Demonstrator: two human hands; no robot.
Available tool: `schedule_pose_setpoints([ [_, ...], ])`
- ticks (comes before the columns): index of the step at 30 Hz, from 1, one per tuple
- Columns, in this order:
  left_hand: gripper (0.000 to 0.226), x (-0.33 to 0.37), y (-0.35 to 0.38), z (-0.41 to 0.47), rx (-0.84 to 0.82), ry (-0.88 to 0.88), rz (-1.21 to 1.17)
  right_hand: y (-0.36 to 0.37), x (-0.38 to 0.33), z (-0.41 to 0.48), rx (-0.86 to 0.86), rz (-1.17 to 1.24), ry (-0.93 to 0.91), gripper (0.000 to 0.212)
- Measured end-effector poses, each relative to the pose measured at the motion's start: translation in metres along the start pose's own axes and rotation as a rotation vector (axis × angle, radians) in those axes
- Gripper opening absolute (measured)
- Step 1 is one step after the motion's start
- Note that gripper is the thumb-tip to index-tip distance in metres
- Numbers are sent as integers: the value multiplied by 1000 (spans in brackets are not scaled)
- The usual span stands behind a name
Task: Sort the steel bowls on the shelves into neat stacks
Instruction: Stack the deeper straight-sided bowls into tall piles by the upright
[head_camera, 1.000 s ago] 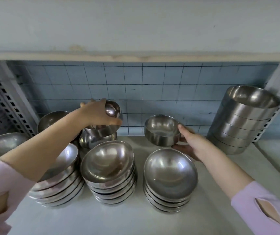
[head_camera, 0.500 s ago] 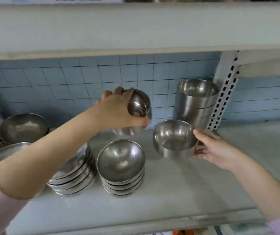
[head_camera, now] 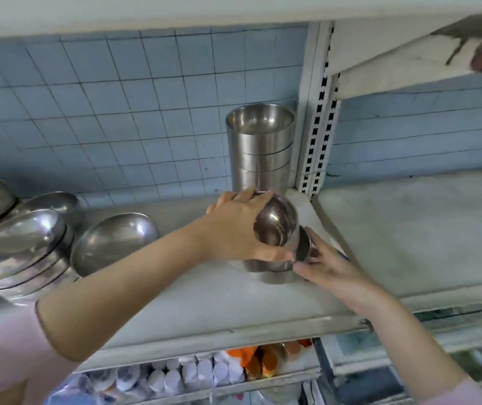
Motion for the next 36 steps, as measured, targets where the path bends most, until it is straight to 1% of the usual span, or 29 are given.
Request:
schedule_pose_setpoints([
  [1, 110, 5, 2, 2, 5, -5, -10, 2, 0, -3, -26, -66, -40, 94],
  [3, 110, 13, 6, 6, 5, -12, -25, 4, 0, -4, 2, -123, -140, 90],
  [5, 111, 19, 11, 12, -8, -16, -4, 5, 2, -4, 71, -119, -208, 86],
  [7, 114, 24, 16, 19, -20, -10, 42, 7, 6, -5, 86, -106, -249, 84],
  [15, 118, 26, 31, 37, -88, 11, 141, 3, 20, 2, 54, -137, -239, 94],
  [21, 121, 23, 33, 36, -52, 5, 71, 5, 21, 3, 56, -181, -260, 96],
  [24, 121, 22, 35, 37, -98, 14, 101, 3, 19, 4, 13, -176, -224, 98],
  [26, 122, 19, 35, 35, -148, 24, 64, -3, 10, -2, 9, -118, -203, 108],
  [28, 119, 11, 29, 29, -152, 7, -23, -14, -9, -12, 82, -137, -224, 120],
  [29, 115, 2, 22, 25, -127, -26, -76, -18, -24, -17, 113, -173, -255, 118],
  [31, 105, -28, 8, 12, -68, -121, -142, -19, -53, -21, 122, -238, -324, 108],
  [34, 101, -87, -17, -15, -11, -229, -58, 3, -99, -14, 90, -384, -417, 85],
  [36, 97, -125, -37, -38, 39, -287, -11, 32, -126, -2, 25, -473, -453, 80],
])
Point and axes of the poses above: each hand's wrist, its own z-axis towards the middle knuckle, its own y-axis out of the palm, x = y × z, the point moved 6 cm from there along z, towards the middle knuckle, and after that the axes turned 12 degrees about z, right-handed, at the moved point
